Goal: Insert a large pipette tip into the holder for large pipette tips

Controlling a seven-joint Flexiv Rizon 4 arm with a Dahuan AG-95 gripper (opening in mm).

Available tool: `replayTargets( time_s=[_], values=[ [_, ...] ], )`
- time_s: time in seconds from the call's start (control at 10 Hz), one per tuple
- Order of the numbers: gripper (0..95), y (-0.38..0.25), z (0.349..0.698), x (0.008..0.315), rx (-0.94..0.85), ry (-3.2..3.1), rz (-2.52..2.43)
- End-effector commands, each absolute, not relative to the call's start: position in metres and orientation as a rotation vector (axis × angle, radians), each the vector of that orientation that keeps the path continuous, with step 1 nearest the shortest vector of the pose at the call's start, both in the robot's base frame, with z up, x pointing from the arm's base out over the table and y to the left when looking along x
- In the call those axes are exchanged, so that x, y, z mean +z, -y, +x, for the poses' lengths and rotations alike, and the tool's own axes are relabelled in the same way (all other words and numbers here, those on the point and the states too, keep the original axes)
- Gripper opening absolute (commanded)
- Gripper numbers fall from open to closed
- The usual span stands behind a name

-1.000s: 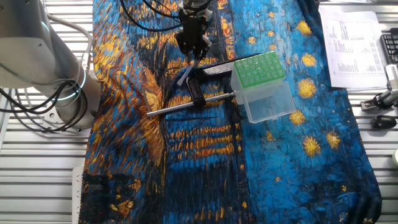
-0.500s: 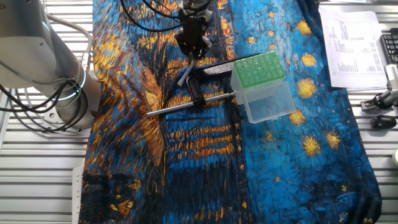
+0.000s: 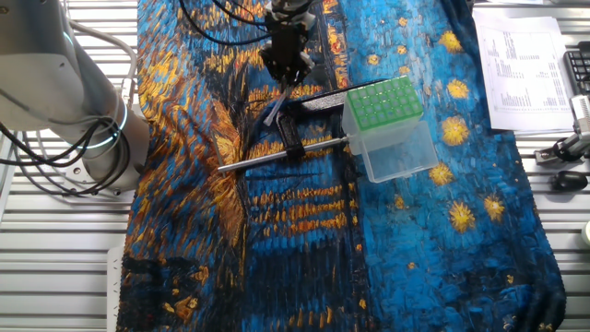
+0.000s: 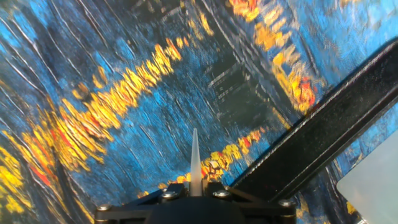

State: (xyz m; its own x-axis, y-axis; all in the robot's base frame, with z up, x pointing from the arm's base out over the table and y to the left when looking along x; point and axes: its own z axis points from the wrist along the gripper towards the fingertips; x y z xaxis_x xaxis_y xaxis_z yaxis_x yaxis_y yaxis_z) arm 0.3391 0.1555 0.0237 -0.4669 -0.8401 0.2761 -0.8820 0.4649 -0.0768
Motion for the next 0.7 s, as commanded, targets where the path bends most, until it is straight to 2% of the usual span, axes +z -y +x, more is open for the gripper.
replayTargets(
  time_s=[0.1,0.7],
  values=[
    [0.0,-0.162,0.341,0.031,0.313,2.503,1.491],
    [0.0,-0.214,0.366,0.068,0.314,2.534,1.406]
  ],
)
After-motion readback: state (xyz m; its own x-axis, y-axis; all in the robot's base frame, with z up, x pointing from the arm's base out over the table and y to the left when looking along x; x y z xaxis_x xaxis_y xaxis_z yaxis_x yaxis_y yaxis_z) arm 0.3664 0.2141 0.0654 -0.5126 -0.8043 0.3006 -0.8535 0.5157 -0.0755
